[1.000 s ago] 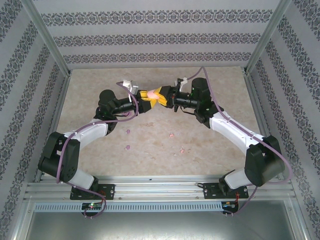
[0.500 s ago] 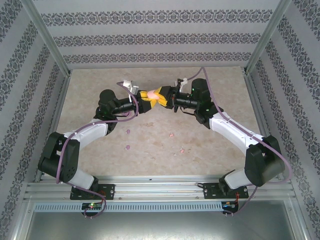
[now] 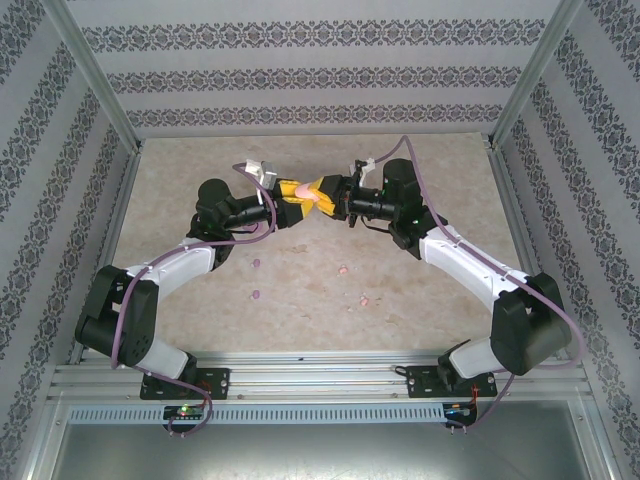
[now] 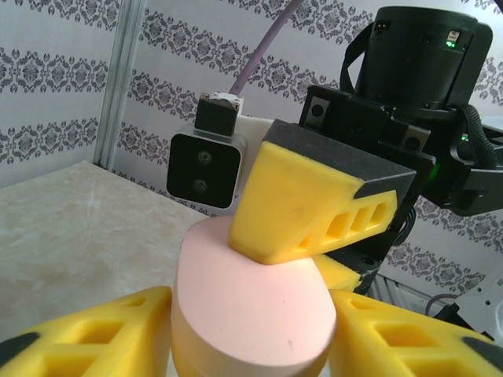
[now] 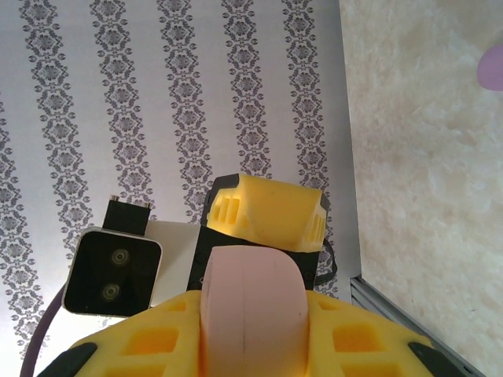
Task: Insert the wireless bluetooth earbuds into the charging case
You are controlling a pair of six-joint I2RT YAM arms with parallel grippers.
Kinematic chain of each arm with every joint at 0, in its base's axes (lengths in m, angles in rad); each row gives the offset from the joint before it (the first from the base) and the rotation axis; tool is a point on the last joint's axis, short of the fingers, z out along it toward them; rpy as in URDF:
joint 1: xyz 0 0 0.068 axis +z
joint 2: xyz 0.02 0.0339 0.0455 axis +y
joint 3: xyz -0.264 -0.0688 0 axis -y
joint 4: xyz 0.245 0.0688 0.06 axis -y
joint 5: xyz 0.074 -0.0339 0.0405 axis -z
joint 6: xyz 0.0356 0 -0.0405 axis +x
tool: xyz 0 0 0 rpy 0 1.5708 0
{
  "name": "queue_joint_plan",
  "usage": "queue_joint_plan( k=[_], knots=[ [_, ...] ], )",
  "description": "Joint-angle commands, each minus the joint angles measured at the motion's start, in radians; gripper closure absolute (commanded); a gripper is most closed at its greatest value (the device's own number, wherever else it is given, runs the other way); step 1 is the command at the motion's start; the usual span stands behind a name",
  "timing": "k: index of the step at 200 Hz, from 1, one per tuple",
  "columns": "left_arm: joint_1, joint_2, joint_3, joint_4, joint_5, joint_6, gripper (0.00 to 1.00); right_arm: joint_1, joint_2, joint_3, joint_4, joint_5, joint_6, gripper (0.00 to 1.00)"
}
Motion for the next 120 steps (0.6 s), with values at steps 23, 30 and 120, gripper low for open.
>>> queue_joint_plan(
  k=[23,30,120],
  knots=[
    [-0.01,-0.033,-0.016,0.028,0.01,0.037,0.38,0.012,-0.029,0.0,0.019,0.016,-0.006,0.76],
    [-0.011,-0.033,-0.019,0.026,0.008,0.042,0.4,0.012,-0.03,-0.001,0.019,0.017,-0.006,0.77],
    [-0.01,-0.024,-0.007,0.065,0.012,0.018,0.68,0.02,-0.034,-0.009,0.018,0.015,-0.015,0.74]
  ],
)
